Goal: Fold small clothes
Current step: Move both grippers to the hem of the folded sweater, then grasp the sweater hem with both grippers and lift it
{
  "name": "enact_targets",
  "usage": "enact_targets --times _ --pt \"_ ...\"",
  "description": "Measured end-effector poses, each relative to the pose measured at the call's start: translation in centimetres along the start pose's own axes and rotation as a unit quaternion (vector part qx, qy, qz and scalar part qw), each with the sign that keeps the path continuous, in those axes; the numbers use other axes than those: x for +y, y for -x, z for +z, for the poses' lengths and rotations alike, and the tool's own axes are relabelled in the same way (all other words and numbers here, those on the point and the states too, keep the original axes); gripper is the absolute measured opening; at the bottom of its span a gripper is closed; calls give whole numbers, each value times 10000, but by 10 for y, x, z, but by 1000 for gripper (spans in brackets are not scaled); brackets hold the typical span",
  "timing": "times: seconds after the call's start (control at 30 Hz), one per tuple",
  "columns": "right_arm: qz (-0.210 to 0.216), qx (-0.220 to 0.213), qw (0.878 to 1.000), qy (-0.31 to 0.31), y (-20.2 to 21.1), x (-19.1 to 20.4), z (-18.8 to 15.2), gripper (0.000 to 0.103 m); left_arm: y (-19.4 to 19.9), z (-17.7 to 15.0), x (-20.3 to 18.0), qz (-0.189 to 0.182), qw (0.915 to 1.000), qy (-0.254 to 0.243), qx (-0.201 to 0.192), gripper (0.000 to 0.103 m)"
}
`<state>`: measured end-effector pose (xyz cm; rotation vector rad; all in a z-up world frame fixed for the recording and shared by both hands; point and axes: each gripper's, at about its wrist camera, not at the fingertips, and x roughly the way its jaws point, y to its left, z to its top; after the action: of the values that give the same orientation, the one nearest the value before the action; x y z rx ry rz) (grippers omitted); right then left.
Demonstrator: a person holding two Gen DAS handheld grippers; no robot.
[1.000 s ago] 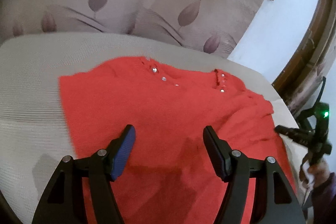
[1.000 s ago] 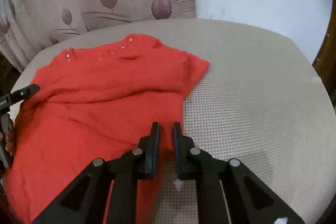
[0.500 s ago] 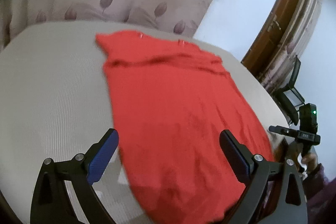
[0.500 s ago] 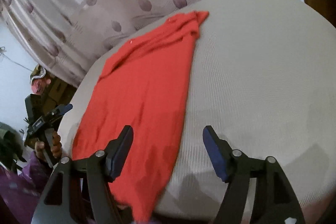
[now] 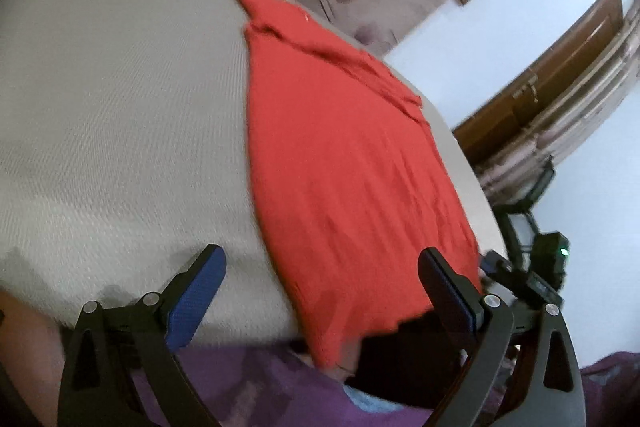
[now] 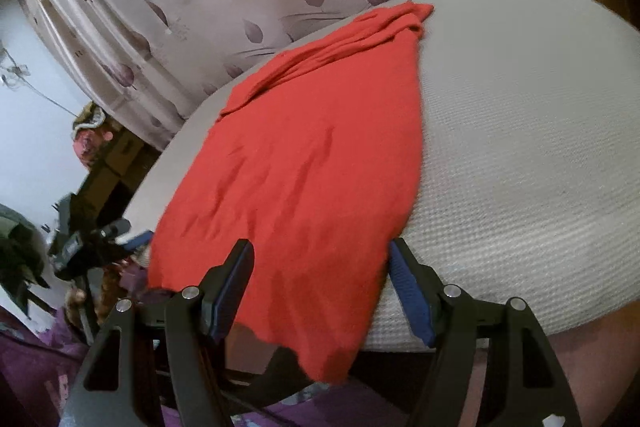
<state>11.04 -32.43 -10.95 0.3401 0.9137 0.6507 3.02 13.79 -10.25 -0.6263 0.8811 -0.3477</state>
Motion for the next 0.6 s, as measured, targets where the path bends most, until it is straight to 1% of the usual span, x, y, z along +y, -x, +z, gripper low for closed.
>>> enact_targets --times 0.03,0.1,0.13,0.23,0.27,0.33,0.37,0.4,0.43,0.47,0.5,0.6 --pt "64 14 10000 -53 0 0 -1 67 -3 -5 -1 -91 9999 24 129 96" --pt "179 39 9998 -124 0 -1 -5 67 -11 -9 -3 -108 9997 -17 240 96" --pt "237 44 9996 -176 -1 -2 -7 67 -13 -10 -4 -105 9997 -75 223 96" --pt "476 36 9980 -411 -5 -9 -10 67 -19 -9 -10 -391 9988 -196 223 96" --pt "543 19 9974 -479 -6 -10 -11 67 -24 -9 -14 -392 9985 -274 259 95" --pt "674 -30 9961 -576 -6 -11 -12 67 -29 -12 -26 -127 9978 -612 219 57" --pt "692 -39 9957 -618 -7 -13 -13 64 -33 -13 -32 109 9963 -817 245 15" --pt "666 -50 9955 -674 -8 -14 -13 56 -37 -14 -37 361 9941 -986 270 8" --pt "622 -47 9956 -700 -8 -15 -13 47 -37 -14 -38 365 9940 -1005 235 8" --pt "550 -13 9958 -737 -9 -16 -14 26 -36 -14 -41 390 9939 -1022 173 8" --pt "488 35 9957 -782 -11 -18 -14 13 -35 -15 -42 463 9929 -1083 136 8" --pt "487 21 9949 -887 -13 -20 -16 13 -27 -17 -54 661 9878 -1405 -82 8"
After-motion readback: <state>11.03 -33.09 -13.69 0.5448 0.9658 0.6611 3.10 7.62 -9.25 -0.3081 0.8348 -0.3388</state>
